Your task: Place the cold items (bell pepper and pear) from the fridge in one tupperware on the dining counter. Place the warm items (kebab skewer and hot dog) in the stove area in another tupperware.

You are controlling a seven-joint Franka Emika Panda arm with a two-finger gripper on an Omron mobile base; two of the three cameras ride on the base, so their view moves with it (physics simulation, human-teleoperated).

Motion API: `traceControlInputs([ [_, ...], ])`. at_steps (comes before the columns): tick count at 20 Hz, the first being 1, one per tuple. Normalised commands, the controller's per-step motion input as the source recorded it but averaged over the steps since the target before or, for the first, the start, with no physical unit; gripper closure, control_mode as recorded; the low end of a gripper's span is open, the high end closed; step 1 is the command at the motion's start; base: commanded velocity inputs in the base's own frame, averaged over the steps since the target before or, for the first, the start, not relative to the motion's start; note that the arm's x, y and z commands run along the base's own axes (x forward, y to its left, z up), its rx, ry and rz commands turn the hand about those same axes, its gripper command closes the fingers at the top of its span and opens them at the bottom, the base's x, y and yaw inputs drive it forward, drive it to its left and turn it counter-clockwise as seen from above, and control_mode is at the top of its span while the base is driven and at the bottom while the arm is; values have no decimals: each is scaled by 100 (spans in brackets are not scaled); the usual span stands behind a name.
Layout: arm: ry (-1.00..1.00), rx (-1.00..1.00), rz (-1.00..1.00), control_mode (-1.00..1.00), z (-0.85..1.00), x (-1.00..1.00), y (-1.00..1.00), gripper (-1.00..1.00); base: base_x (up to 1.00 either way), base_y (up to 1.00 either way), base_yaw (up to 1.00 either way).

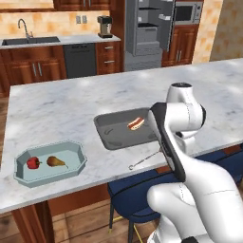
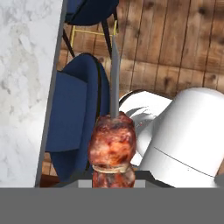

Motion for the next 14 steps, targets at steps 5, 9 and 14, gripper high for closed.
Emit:
traceControlInputs([
  [5,11,2,-18,-100,76,100,2,100,0,0,0],
  [9,22,4,-21,-100,32,100,-10,100,0,0,0],
  [14,1,0,-6,-100,-19,100,-32,100,0,0,0],
])
